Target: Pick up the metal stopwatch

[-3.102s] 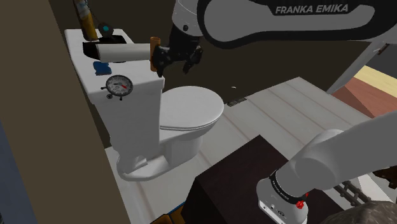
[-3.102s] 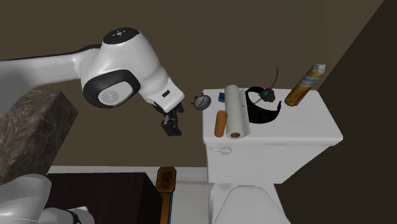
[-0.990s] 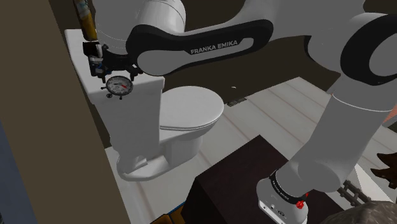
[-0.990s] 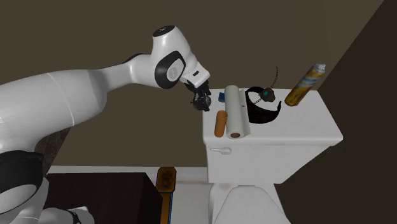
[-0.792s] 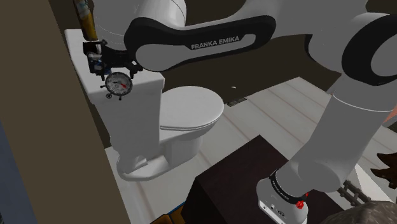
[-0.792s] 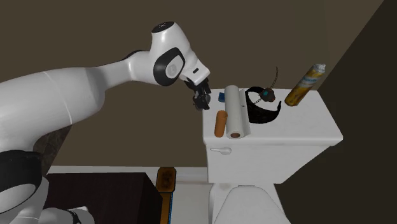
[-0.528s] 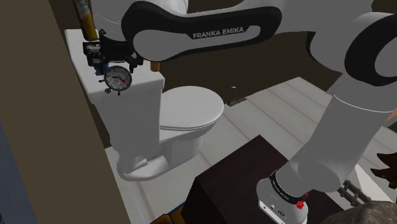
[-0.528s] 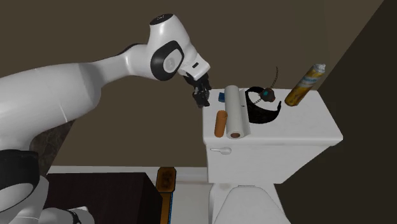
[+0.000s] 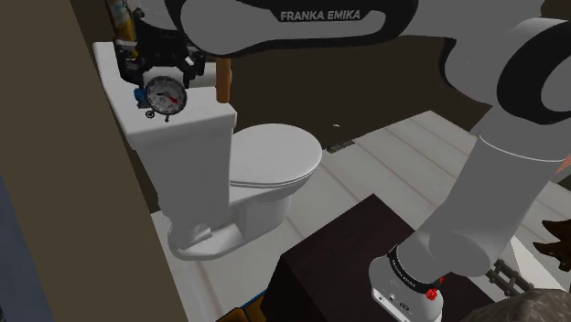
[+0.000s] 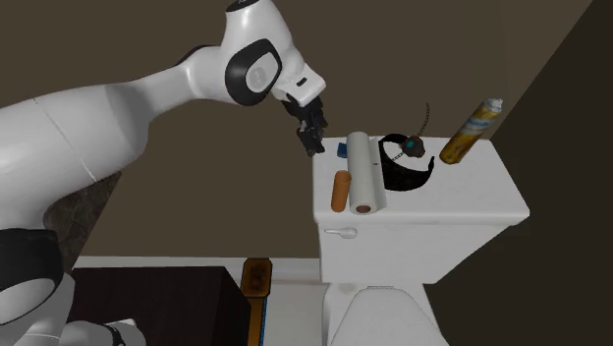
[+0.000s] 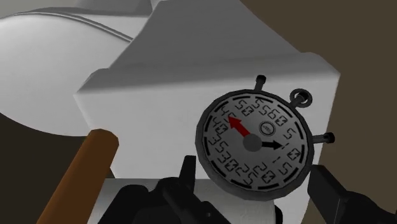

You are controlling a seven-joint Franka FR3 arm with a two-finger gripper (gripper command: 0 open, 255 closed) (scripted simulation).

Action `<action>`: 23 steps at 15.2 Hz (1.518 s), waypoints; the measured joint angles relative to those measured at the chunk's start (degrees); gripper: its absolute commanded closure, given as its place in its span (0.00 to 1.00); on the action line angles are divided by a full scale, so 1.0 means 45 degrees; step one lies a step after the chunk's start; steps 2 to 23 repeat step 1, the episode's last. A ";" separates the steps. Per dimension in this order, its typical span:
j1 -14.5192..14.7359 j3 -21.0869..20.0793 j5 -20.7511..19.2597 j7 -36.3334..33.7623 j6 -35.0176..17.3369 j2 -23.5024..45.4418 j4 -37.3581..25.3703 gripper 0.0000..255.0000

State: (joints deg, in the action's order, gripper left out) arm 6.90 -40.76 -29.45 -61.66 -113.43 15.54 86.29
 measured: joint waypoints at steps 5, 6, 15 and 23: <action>0.0017 -0.0007 0.0009 0.0029 0.0090 0.0006 -0.0099 1.00; 0.0017 -0.0007 0.0009 0.0029 0.0090 0.0006 -0.0099 1.00; 0.0017 -0.0007 0.0009 0.0029 0.0090 0.0006 -0.0099 1.00; 0.0017 -0.0007 0.0009 0.0029 0.0090 0.0006 -0.0099 1.00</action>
